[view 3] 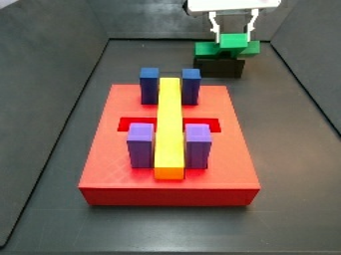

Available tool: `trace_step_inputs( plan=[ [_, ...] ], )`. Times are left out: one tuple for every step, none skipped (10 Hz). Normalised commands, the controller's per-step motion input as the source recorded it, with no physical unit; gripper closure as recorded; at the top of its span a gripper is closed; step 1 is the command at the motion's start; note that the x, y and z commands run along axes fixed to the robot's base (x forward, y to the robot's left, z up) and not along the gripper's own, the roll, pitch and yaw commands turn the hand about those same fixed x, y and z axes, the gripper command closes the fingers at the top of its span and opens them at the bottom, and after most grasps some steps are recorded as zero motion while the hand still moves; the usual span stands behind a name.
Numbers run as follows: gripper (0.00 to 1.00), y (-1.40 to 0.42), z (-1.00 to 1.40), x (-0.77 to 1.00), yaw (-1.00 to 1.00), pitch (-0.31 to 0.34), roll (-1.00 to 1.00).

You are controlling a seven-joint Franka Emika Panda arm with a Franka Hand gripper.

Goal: Pick up the green object. Move up. Place the green object on the fixture. Regrasp the green object. Move to above the board. Insert the green object.
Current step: Place the green object on the fixture, then regrasp the green object.

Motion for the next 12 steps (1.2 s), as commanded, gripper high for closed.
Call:
trace_step_inputs(
  plan=[
    [1.0, -0.03, -0.04, -0.06, 0.0, 0.034, 0.29],
    [1.0, 0.0, 0.0, 0.0, 0.0, 0.006, 0.0],
    [1.0, 0.0, 0.0, 0.0, 0.0, 0.0, 0.01],
    [1.0, 0.0, 0.0, 0.0, 0.0, 0.0, 0.01],
    [0.0, 0.0, 0.0, 0.0, 0.0, 0.0, 0.0],
    [0.0, 0.0, 0.02, 0.0, 0.0, 0.0, 0.0],
    [0.0, 0.03, 0.08, 0.05, 0.0, 0.08, 0.0],
    [0.0, 0.0, 0.06, 0.0, 0.0, 0.066, 0.0],
    [0.0, 0.07, 0.2, 0.0, 0.0, 0.146, 0.0],
    [0.0, 0.12, 0.43, 0.0, 0.0, 0.251, 0.0],
    [0.0, 0.15, 0.58, 0.0, 0.0, 0.326, 0.0],
    [0.0, 0.17, 0.66, -0.05, -0.01, 0.177, -0.03]
  ],
)
